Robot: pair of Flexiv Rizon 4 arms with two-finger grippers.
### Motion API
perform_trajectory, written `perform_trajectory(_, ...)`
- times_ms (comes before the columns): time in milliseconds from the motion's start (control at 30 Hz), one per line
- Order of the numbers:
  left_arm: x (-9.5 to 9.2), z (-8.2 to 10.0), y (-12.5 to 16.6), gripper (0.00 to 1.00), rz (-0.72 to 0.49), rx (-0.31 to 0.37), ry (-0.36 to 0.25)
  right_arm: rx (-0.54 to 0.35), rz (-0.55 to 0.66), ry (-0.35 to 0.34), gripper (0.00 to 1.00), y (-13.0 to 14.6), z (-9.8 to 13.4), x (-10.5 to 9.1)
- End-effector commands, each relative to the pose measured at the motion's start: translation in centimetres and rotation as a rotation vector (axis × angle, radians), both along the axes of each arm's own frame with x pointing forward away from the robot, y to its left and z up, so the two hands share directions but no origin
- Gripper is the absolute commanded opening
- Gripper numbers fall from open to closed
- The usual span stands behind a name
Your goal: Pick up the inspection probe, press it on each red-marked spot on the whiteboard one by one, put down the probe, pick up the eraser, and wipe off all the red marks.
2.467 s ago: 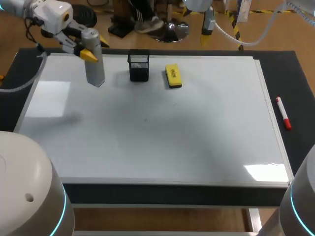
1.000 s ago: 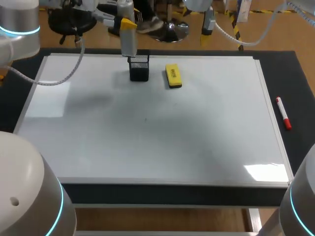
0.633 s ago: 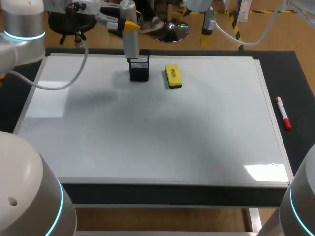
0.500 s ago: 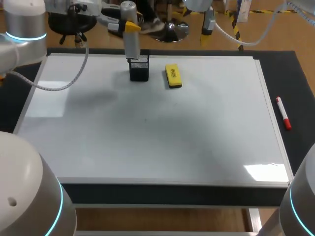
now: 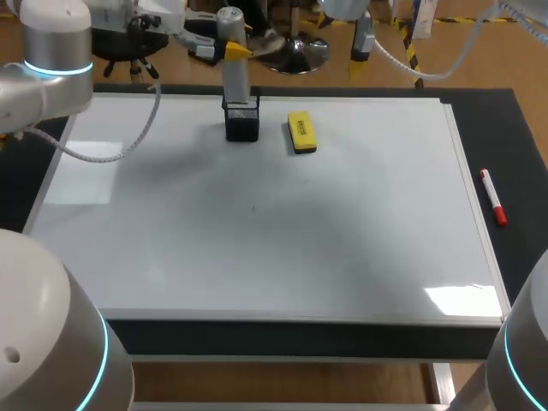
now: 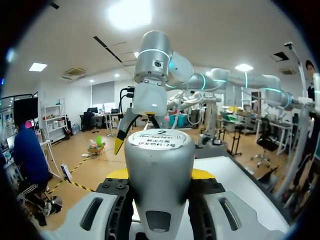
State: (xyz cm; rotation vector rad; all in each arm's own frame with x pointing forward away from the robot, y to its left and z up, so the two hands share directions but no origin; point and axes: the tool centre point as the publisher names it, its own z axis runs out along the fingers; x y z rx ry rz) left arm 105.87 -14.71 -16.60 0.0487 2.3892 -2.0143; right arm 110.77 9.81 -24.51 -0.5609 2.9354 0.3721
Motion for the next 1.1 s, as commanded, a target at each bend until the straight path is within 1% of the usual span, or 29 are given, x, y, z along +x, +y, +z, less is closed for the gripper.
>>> perform_trajectory(33,0.7,-0.3,-0.1,0.0,-0.004,-0.008,-0.001,-0.005,0.001,0.002,1.0,-0.1,0.1,0.0)
perform_trajectory(233,1.1,-0.8,-0.1,0.0,0.012,-0.013,-0.018,-0.005,0.001,0.002,1.0,-0.1,0.1,0.0)
perform_trajectory(667,1.7,-2.2,0.1,0.0,0.038,-0.019,-0.022,-0.005,0.001,0.002,1.0,-0.1,0.1,0.0)
perform_trajectory(900,2.1,-2.7,0.1,0.0,0.038,-0.024,-0.038,-0.005,0.001,0.002,1.0,-0.1,0.1,0.0)
perform_trajectory(1100,2.5,-3.3,-0.1,0.0,0.032,-0.021,-0.036,-0.005,0.001,0.002,1.0,-0.1,0.1,0.0)
